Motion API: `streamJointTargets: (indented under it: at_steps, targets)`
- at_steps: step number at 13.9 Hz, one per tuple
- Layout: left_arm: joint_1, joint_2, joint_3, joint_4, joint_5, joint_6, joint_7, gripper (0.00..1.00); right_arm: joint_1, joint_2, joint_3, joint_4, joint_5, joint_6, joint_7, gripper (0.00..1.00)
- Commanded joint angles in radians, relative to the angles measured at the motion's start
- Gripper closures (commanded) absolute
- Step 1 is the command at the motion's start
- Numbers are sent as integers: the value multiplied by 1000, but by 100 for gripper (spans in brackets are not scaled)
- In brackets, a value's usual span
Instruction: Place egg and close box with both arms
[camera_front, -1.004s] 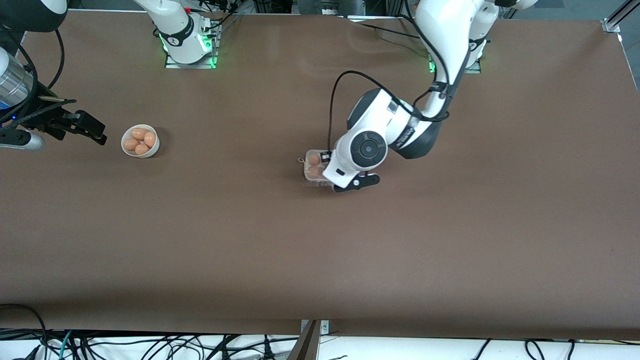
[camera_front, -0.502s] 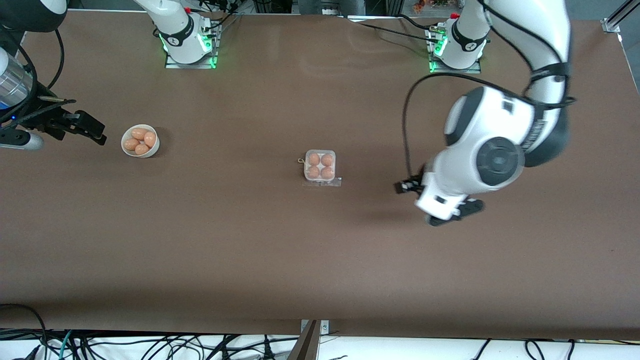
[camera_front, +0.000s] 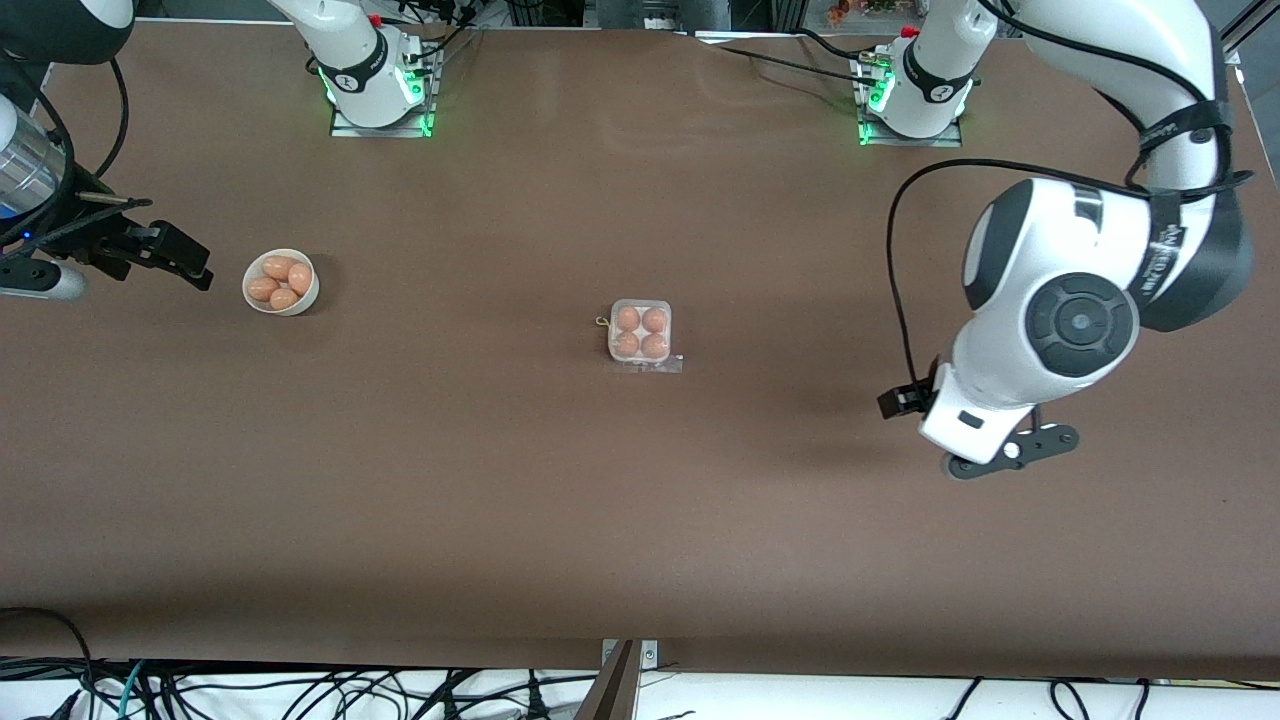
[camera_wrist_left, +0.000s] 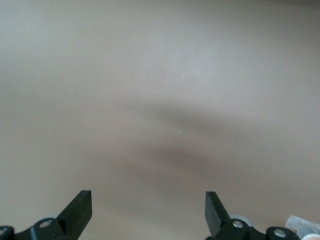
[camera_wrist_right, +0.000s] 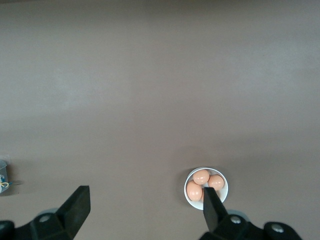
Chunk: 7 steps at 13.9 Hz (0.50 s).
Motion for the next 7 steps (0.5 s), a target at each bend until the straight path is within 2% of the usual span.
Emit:
streamJointTargets:
  at_steps: [1, 3, 7]
  targets:
    - [69, -19, 5, 32, 20, -20, 164, 0, -17, -13, 15, -7, -4, -2, -3, 0]
    - [121, -83, 4, -5, 27, -19, 277, 0, -17, -13, 15, -7, -4, -2, -5, 0]
    - [233, -200, -5, -65, 7, -20, 333, 0, -17, -13, 15, -7, -4, -2, -6, 0]
